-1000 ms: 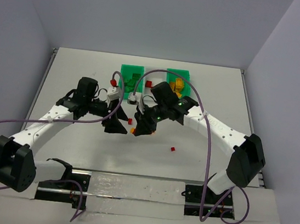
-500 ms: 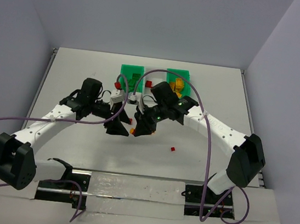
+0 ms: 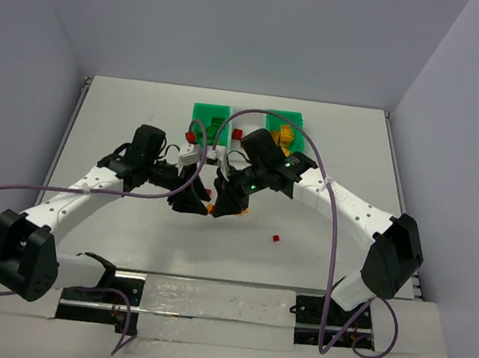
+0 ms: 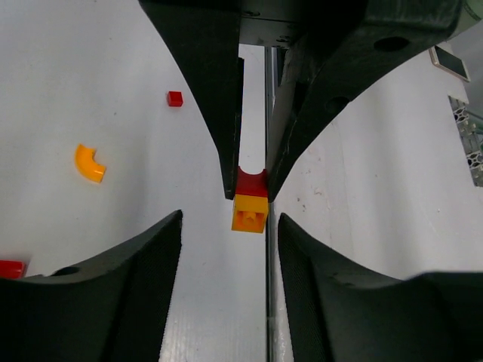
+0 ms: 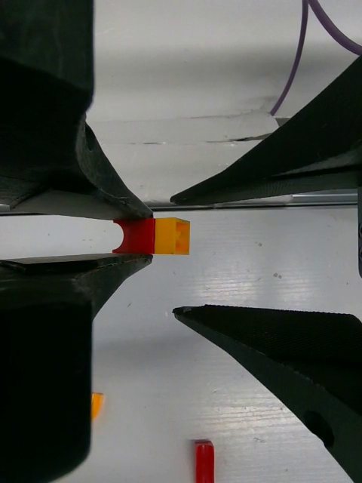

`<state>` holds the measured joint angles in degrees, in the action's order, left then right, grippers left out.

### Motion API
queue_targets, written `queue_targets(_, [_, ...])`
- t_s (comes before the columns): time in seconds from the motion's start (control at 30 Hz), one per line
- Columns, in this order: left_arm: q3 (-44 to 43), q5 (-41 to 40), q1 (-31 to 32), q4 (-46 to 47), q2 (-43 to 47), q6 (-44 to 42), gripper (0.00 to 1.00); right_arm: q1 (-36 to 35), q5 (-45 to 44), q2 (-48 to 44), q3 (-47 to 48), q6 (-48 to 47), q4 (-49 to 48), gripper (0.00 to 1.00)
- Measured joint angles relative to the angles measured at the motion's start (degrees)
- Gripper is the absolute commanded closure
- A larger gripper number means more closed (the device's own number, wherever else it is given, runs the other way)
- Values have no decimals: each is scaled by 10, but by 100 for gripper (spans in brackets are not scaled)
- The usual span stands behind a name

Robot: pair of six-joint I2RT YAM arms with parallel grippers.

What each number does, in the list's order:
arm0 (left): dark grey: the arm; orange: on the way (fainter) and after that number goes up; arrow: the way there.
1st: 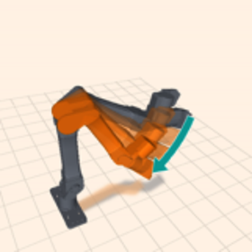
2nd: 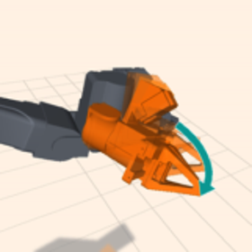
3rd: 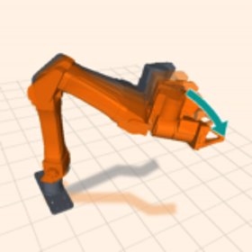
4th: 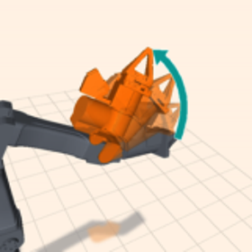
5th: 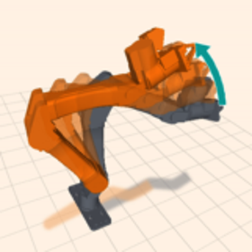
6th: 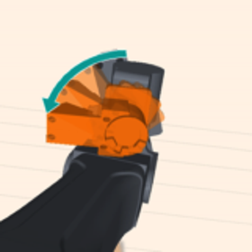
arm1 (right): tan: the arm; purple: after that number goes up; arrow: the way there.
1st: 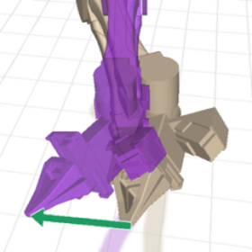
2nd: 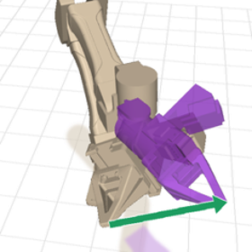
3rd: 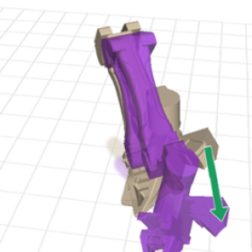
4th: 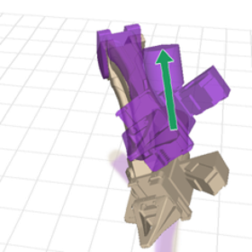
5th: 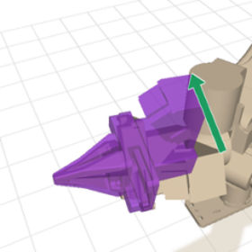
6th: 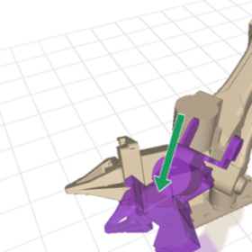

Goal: Sort the legos into containers by color

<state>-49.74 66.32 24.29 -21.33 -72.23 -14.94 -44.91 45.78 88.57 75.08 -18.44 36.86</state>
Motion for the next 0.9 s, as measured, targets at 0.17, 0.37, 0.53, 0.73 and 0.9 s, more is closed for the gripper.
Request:
queue_targets(0.17, [0, 0, 0, 10, 0, 9, 53, 0, 0, 0, 0, 2, 0, 100])
queue_targets(0.37, [0, 3, 1, 14, 0, 14, 64, 0, -1, 1, 0, 6, 0, 100])
queue_targets(0.53, [0, 9, 2, 14, 0, 18, 90, 1, -6, 1, 0, 7, 2, 100])
queue_targets(0.73, [0, 2, 2, 13, 0, 18, 100, 17, 3, 6, 0, 11, 3, 100])
queue_targets(0.9, [0, -9, -14, 8, 0, 16, 100, 77, 24, 12, 0, 11, 4, 100])
